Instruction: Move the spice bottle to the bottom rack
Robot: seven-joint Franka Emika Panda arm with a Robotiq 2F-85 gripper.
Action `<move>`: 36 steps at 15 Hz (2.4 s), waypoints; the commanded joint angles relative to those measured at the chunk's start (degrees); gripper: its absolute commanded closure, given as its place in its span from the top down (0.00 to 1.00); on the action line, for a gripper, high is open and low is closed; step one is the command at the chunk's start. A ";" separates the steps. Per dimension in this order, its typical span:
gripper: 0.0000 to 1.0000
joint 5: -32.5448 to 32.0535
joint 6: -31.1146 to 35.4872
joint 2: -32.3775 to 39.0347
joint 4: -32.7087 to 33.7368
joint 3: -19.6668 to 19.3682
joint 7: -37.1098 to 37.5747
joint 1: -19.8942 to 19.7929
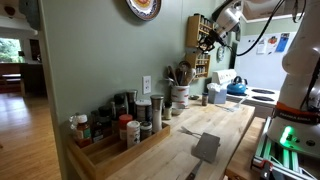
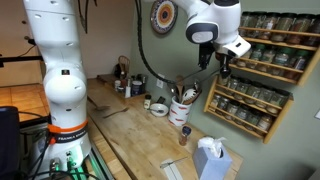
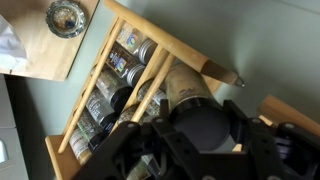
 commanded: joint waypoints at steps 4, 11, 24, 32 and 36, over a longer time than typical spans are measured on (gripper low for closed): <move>0.31 -0.35 0.25 2.29 1.30 1.42 1.65 -0.86; 0.77 0.14 -0.14 2.55 1.61 1.45 0.76 -1.15; 1.00 0.81 -7.33 0.81 -0.05 -0.24 -6.43 -2.89; 0.73 6.70 -18.37 0.95 0.07 -3.39 -24.81 -5.22; 0.42 4.58 -15.30 3.10 -0.16 -1.92 -26.71 -4.90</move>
